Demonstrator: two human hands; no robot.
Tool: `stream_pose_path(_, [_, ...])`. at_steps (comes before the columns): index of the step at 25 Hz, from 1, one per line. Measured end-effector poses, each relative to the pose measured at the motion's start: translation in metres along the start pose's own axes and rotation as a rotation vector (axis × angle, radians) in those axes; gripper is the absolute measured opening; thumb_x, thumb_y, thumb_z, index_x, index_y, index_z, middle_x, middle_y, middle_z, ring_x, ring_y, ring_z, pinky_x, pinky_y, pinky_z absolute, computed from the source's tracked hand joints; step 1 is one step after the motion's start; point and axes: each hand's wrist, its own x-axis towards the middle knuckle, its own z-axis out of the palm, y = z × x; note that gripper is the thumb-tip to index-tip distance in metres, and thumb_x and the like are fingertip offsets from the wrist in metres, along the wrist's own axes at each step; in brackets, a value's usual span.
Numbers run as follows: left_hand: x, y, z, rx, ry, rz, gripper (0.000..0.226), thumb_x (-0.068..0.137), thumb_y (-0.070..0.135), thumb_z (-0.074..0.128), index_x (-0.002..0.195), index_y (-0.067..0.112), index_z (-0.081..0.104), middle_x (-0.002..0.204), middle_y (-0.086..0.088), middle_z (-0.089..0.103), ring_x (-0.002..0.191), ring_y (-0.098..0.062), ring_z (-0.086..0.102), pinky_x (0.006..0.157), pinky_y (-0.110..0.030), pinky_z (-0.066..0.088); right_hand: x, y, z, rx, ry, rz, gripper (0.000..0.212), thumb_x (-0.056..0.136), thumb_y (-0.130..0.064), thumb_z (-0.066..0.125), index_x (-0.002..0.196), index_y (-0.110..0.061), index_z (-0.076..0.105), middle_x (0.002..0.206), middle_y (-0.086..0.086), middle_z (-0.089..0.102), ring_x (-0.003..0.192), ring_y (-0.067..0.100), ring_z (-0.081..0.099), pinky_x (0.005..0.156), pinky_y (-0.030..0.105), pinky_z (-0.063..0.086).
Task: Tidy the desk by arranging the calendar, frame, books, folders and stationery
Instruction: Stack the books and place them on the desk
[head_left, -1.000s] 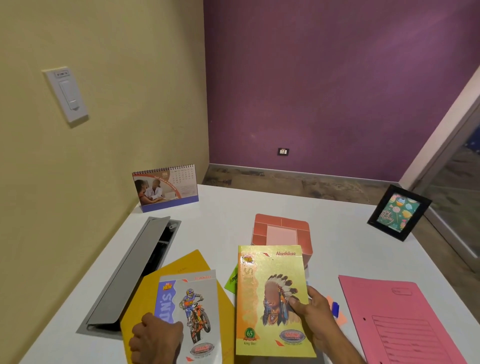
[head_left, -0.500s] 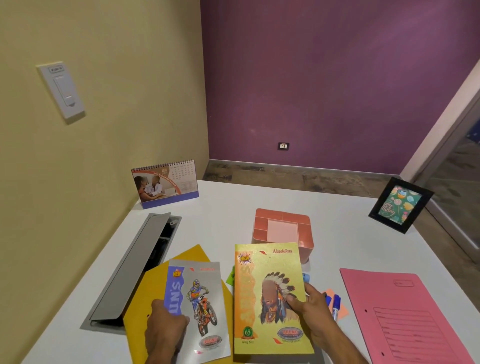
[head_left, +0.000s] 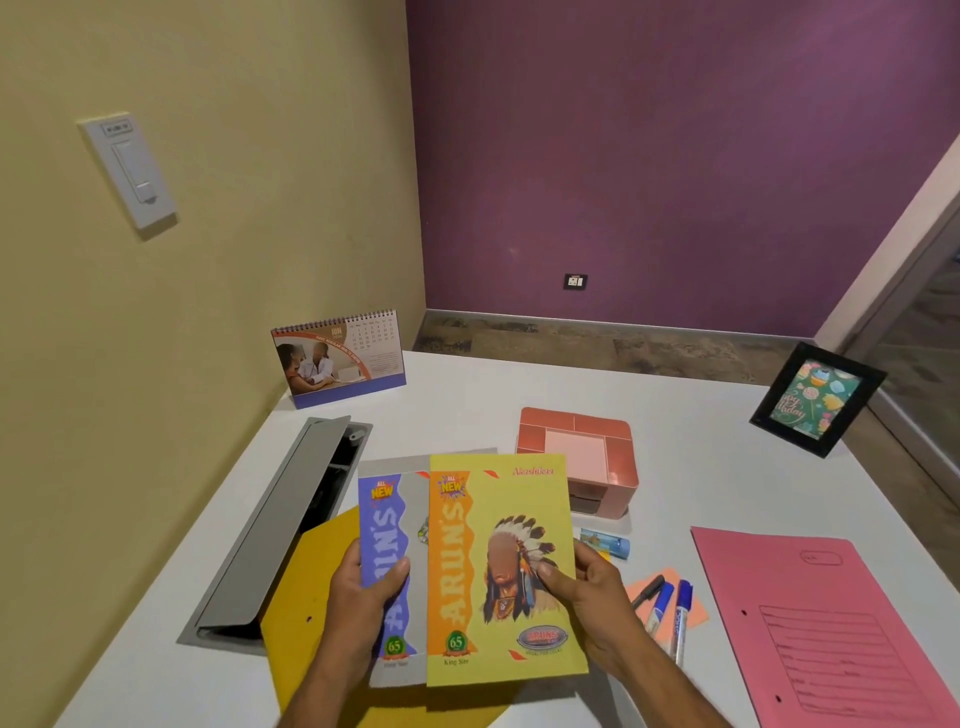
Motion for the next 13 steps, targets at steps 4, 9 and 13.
stream_pose_path(4, [-0.005, 0.003, 0.019, -0.009, -0.135, 0.024, 0.037, 0.081, 0.021, 0.075, 0.116, 0.021, 0.061, 0.100, -0.009, 0.076, 0.089, -0.036, 0.074, 0.073, -0.053, 0.061, 0.006, 0.009, 0.026, -0.061, 0.009, -0.014, 0.027, 0.084, 0.003, 0.069, 0.109, -0.009, 0.070, 0.101, 0.014, 0.076, 0.089, 0.036, 0.073, 0.073, 0.047, 0.061])
stream_pose_path(9, [0.000, -0.008, 0.016, 0.215, -0.144, 0.105, 0.037, 0.085, 0.005, 0.074, 0.112, 0.027, 0.064, 0.095, 0.004, 0.076, 0.092, -0.014, 0.072, 0.067, -0.021, 0.056, 0.006, 0.024, 0.042, -0.257, 0.094, -0.075, 0.035, 0.085, 0.002, 0.070, 0.109, -0.024, 0.066, 0.099, -0.003, 0.077, 0.091, 0.017, 0.073, 0.079, 0.043, 0.061])
stream_pose_path(13, [0.003, -0.010, 0.007, 0.174, -0.055, 0.165, 0.040, 0.084, 0.005, 0.074, 0.113, 0.029, 0.063, 0.100, 0.017, 0.075, 0.091, -0.002, 0.071, 0.065, -0.015, 0.056, 0.001, 0.031, 0.057, -0.325, 0.091, -0.137, 0.036, 0.090, 0.000, 0.062, 0.108, -0.031, 0.065, 0.098, -0.011, 0.076, 0.089, 0.006, 0.072, 0.063, 0.022, 0.059])
